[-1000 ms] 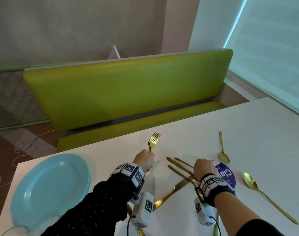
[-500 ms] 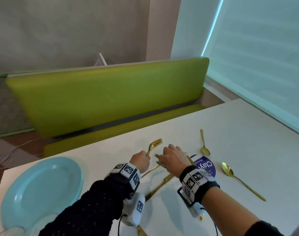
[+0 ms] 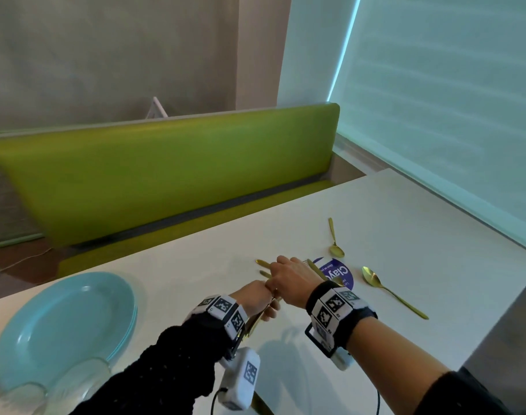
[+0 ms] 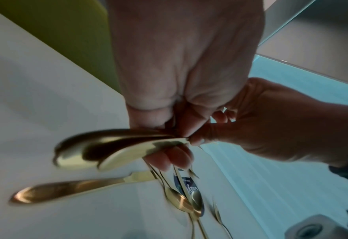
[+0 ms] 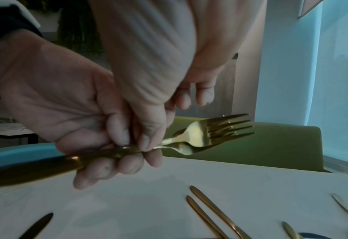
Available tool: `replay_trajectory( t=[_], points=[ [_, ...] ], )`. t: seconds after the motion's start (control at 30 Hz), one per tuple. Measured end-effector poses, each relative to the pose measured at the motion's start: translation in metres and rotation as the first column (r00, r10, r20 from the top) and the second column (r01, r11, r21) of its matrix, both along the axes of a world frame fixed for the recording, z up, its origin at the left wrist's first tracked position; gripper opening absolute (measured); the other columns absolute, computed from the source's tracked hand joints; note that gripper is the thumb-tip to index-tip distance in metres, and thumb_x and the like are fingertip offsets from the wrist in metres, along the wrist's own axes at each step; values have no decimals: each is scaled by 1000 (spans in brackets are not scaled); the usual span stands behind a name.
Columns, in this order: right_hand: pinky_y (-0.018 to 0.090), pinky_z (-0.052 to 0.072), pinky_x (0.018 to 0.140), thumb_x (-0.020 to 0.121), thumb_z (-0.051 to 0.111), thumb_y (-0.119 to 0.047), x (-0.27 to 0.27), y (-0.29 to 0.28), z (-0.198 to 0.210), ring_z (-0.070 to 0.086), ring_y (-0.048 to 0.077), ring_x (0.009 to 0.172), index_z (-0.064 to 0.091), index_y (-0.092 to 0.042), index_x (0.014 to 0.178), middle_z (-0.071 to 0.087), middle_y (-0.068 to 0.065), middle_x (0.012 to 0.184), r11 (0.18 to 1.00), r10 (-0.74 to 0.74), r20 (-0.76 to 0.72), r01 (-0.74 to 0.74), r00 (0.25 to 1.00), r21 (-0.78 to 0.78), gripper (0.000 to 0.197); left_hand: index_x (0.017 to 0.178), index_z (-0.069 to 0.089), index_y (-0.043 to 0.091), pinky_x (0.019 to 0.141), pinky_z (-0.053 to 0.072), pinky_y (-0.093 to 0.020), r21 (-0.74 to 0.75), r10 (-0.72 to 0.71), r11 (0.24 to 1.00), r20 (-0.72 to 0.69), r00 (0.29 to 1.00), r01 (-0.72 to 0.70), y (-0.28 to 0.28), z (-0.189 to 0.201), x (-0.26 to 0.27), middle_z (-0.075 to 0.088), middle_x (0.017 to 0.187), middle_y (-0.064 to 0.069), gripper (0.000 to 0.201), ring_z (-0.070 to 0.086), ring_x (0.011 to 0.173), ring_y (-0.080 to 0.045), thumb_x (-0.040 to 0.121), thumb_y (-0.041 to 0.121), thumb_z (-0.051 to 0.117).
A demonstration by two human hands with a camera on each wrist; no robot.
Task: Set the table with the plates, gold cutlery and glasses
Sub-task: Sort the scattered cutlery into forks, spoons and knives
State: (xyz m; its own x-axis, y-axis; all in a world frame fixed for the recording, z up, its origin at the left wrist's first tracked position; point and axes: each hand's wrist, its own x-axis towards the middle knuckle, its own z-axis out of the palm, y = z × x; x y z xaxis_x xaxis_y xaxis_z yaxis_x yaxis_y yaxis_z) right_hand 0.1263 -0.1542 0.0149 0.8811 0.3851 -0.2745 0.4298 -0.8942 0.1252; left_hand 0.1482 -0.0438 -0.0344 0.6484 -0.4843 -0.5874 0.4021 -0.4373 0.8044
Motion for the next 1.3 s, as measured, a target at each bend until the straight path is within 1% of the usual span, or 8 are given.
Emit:
replay_trajectory(
  t=[0.4, 0.5, 0.57, 0.73, 0.87, 0.93, 1.07, 1.3],
  points=[
    [40, 40, 83, 93, 49, -7, -9, -25, -7, 49, 30, 106, 66, -6, 107, 58, 16, 108, 995, -36, 21, 34, 999, 97, 23, 72, 45, 10, 47, 28, -19, -6, 49, 999, 22, 999, -49, -25, -4, -7, 43, 67, -3, 28, 35, 55, -10, 92, -1, 28],
    [39, 49, 62, 72, 70, 0, -8, -29, -12, 62, 32, 79, 71, -7, 79, 64, 13, 78, 989, -12, 115, -5, 993, 149, 10, 73, 47, 9, 46, 28, -19, -6, 77, 997, 18, 997, -77, -28, -4, -3, 44, 66, -3, 27, 35, 54, -10, 91, 0, 29],
    [30, 49, 46, 50, 85, -7, -3, -37, -23, 62, 24, 56, 68, -15, 58, 60, 3, 58, 984, -72, 124, 50, 990, 172, 21, 73, 46, 9, 46, 27, -19, -5, 87, 996, 9, 996, -87, -31, -3, -1, 43, 65, -3, 26, 34, 54, -11, 90, 0, 29],
    [25, 49, 51, 54, 85, -22, 0, -47, -33, 66, 19, 59, 69, -18, 60, 63, -1, 60, 936, -258, 243, 179, 935, 303, 18, 72, 47, 9, 43, 26, -18, -18, 114, 993, -28, 993, -115, -39, -3, 5, 42, 63, -3, 24, 33, 52, -10, 90, 0, 34],
    [31, 46, 78, 92, 54, -31, 1, -56, -37, 62, 26, 96, 71, -8, 95, 65, 10, 98, 815, -474, 70, 407, 878, 412, 29, 74, 51, 10, 41, 27, -18, -41, 184, 982, -42, 982, -186, -46, -6, 13, 45, 60, -1, 25, 36, 50, -10, 94, 5, 35],
    [31, 47, 85, 96, 46, -37, 3, -60, -40, 58, 21, 107, 71, -11, 100, 64, 8, 106, 728, -557, -60, 522, 828, 444, 36, 84, 53, 8, 43, 29, -19, -59, 200, 978, -21, 979, -201, -50, -8, 16, 47, 61, -2, 26, 38, 51, -11, 95, 4, 30],
    [24, 41, 70, 96, 48, -34, 9, -65, -46, 59, 18, 86, 71, -10, 94, 67, 7, 91, 538, -636, -236, 642, 735, 547, 34, 86, 52, 10, 47, 30, -20, -128, 204, 970, -46, 978, -208, -54, -10, 20, 47, 64, -2, 27, 40, 53, -11, 99, 6, 28],
    [19, 38, 72, 92, 55, -32, 16, -71, -52, 55, 8, 80, 73, -16, 101, 72, 2, 97, 338, -659, -365, 692, 658, 637, 26, 97, 51, 4, 49, 40, -21, -169, 185, 967, -55, 981, -192, -58, -20, 25, 54, 69, -7, 21, 50, 57, -15, 101, 9, 31]
  ],
)
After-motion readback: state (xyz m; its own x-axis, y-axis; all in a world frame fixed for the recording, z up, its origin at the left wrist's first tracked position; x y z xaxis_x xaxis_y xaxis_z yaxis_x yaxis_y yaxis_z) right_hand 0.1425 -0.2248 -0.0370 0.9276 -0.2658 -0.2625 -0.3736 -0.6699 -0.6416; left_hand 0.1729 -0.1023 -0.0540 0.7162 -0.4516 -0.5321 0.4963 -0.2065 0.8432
